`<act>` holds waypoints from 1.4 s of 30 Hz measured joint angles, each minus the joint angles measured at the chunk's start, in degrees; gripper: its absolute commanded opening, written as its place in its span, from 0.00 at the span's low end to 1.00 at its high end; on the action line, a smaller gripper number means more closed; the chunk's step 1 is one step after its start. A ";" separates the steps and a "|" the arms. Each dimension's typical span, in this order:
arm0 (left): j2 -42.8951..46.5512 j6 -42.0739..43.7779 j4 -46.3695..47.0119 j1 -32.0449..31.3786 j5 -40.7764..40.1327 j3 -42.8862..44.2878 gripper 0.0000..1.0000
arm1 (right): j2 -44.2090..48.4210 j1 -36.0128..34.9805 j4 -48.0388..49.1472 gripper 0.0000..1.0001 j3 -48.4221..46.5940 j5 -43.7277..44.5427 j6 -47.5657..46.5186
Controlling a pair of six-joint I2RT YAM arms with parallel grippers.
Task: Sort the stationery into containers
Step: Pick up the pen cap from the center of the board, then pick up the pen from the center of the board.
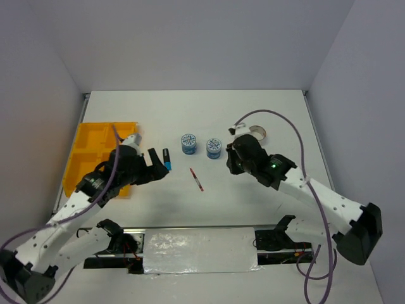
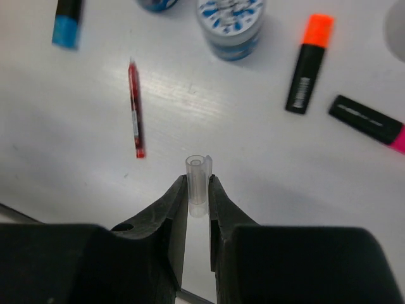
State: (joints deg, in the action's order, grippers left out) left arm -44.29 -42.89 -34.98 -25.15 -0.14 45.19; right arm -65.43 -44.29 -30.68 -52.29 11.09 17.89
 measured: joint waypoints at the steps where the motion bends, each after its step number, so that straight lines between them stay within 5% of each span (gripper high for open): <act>1: -1.75 -2.54 0.79 -3.93 -2.54 -0.09 0.99 | 2.38 0.61 -1.18 0.00 -0.46 1.60 1.40; 4: -9.35 -9.42 3.37 -13.42 -9.55 0.15 0.99 | 6.82 1.66 -4.09 0.00 -2.29 5.95 4.28; 13: -37.46 -29.79 -1.46 -24.46 -25.49 15.54 0.99 | 13.99 2.27 -9.18 0.00 -3.08 12.46 6.82; 21: -56.81 -41.59 -9.11 -26.97 -28.89 30.16 0.95 | 16.02 3.02 -10.60 0.00 -1.11 12.48 6.03; 29: -64.89 -44.78 -13.11 -26.91 -29.64 33.94 0.94 | 19.63 3.10 -10.58 0.00 0.48 11.93 4.26; 36: -68.19 -45.03 -12.92 -26.40 -29.05 35.10 0.82 | 19.67 3.10 -10.60 0.00 2.14 10.51 3.28; 39: -69.26 -45.83 -12.83 -26.25 -28.39 35.06 0.52 | 19.67 3.10 -10.51 0.00 2.16 9.86 2.97; 42: -69.44 -45.77 -12.00 -25.92 -27.89 34.27 0.45 | 19.52 3.10 -10.54 0.00 2.16 8.96 2.58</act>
State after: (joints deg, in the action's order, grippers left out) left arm -113.73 -88.66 -46.98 -51.07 -28.03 79.46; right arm -45.91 -41.19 -41.21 -50.13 20.05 20.47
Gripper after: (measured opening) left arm 0.492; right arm 0.216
